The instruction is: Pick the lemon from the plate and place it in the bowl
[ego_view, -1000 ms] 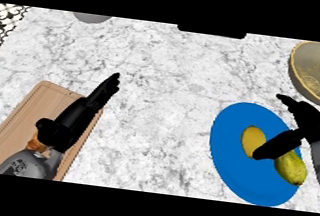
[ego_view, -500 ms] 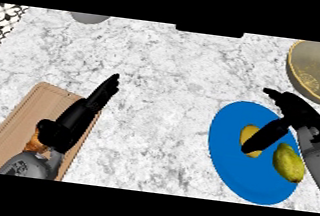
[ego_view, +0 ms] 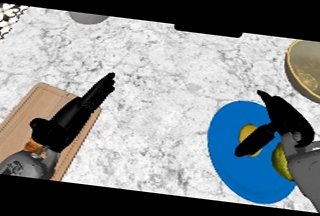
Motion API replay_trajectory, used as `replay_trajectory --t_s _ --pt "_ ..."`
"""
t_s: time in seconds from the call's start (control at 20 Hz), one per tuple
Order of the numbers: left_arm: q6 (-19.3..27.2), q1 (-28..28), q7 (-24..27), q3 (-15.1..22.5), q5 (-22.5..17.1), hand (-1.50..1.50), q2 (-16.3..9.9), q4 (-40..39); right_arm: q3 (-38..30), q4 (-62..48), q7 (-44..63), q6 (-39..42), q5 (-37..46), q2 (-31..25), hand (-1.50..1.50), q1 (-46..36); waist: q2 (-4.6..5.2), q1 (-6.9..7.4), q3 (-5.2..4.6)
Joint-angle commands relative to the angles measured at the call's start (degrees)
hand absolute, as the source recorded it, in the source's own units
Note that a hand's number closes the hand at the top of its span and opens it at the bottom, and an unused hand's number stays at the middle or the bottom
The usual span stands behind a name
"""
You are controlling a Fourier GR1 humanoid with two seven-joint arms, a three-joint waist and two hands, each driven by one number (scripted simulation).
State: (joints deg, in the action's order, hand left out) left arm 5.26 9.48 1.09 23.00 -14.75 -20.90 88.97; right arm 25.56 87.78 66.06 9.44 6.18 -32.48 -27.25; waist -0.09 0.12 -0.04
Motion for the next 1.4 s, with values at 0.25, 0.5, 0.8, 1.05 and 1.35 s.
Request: replay_trajectory --t_s 0.25,0.5,0.8,1.05,1.35 --pt "-0.11 0.82 -2.92 -1.55 1.13 0.0 1.92 1.95 1.13 -0.06 7.02 -0.85 10.39 0.39 -1.5 2.03 -0.04 -0.21 0.01" --pt "-2.15 1.15 -0.95 -3.04 1.8 0.0 2.43 -1.34 1.32 -5.0 6.29 -1.97 14.47 4.49 -1.5 1.98 0.14 -0.06 0.01" --pt "-1.25 1.11 -1.16 -2.37 4.58 0.0 5.28 -2.93 -1.53 -6.05 1.59 -0.87 13.99 4.29 -1.5 7.41 0.14 -0.34 0.03" --pt "-1.63 -3.02 -1.58 -2.5 6.92 0.0 4.97 2.29 -2.32 -6.76 -1.83 -1.92 17.86 6.07 -1.5 11.06 0.05 -0.05 0.04" --pt "-8.68 -2.33 -3.08 -9.68 4.09 0.0 3.31 1.77 -6.47 -6.94 -5.4 -1.52 21.88 9.64 -1.5 11.99 0.04 -0.11 0.03"
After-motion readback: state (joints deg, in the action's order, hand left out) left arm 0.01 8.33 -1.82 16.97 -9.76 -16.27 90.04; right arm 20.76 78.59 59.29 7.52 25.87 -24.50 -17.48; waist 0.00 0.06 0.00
